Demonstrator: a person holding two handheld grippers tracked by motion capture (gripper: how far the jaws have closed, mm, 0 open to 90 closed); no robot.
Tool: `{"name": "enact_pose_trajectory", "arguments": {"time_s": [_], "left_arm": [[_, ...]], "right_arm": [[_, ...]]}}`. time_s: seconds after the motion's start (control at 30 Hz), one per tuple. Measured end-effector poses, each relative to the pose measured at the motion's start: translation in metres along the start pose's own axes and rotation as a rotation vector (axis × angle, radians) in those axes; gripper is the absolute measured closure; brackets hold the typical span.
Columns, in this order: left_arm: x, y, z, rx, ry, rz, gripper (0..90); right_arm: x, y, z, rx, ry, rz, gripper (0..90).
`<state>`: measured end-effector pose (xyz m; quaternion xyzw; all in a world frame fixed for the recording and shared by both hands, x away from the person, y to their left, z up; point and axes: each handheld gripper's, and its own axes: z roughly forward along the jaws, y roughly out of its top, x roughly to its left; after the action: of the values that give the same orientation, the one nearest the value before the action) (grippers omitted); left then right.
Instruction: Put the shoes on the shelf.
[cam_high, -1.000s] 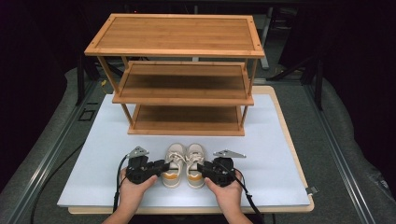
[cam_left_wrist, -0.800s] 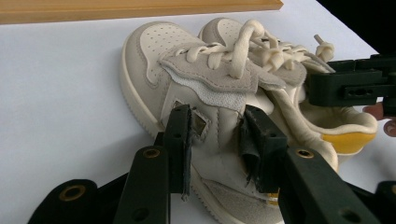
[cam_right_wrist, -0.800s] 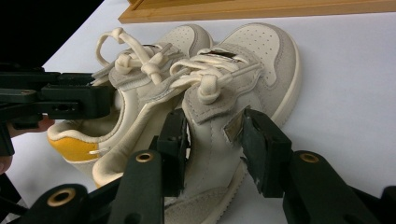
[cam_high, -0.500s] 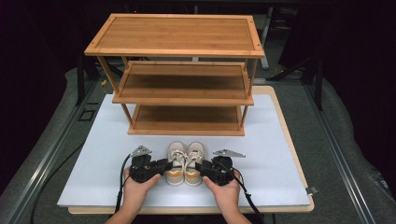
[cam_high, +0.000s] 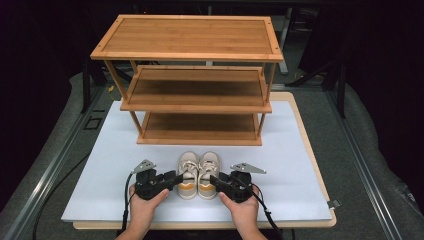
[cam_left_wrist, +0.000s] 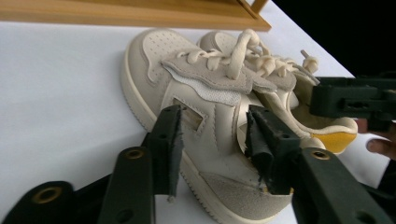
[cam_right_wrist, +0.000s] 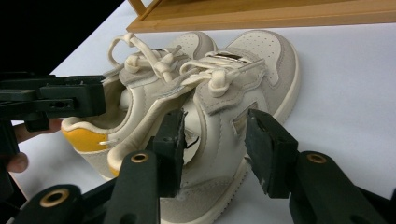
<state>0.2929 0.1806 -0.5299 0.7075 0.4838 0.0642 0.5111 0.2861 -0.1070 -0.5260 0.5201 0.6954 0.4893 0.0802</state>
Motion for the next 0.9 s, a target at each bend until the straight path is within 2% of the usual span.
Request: {"name": "enact_pose_trajectory", "arguments": {"time_s": [0.07,0.17,0.3,0.37,0.43,0.53,0.63,0.7,0.77,0.9], "left_arm": [[-0.002,-0.004,0.001,-0.032,0.011,-0.014,52.2],[-0.003,-0.005,0.002,-0.039,0.021,-0.028,51.8],[-0.003,-0.008,0.004,-0.055,0.021,-0.049,50.7],[-0.003,-0.009,0.006,-0.066,0.022,-0.071,50.2],[-0.003,-0.011,0.008,-0.072,0.031,-0.096,49.4],[-0.004,-0.011,0.009,-0.080,0.041,-0.107,49.4],[-0.008,-0.013,0.013,-0.096,0.053,-0.137,52.3],[-0.009,-0.014,0.013,-0.102,0.059,-0.138,52.2],[-0.011,-0.016,0.014,-0.126,0.068,-0.156,52.6],[-0.012,-0.019,0.015,-0.145,0.079,-0.159,52.9]], "right_arm": [[0.001,-0.002,0.001,-0.026,-0.005,0.009,55.0],[0.001,-0.006,0.004,-0.040,-0.001,0.052,53.9],[-0.002,-0.006,0.006,-0.034,0.007,0.082,53.1],[-0.003,-0.010,0.010,-0.059,0.002,0.125,52.1],[-0.001,-0.011,0.011,-0.069,-0.015,0.128,52.1],[0.000,-0.012,0.012,-0.077,-0.027,0.125,52.3],[0.002,-0.015,0.013,-0.107,-0.053,0.141,53.1],[0.003,-0.016,0.014,-0.120,-0.049,0.145,53.2],[0.003,-0.018,0.014,-0.133,-0.052,0.155,53.4],[0.005,-0.019,0.015,-0.150,-0.064,0.163,54.0]]}}
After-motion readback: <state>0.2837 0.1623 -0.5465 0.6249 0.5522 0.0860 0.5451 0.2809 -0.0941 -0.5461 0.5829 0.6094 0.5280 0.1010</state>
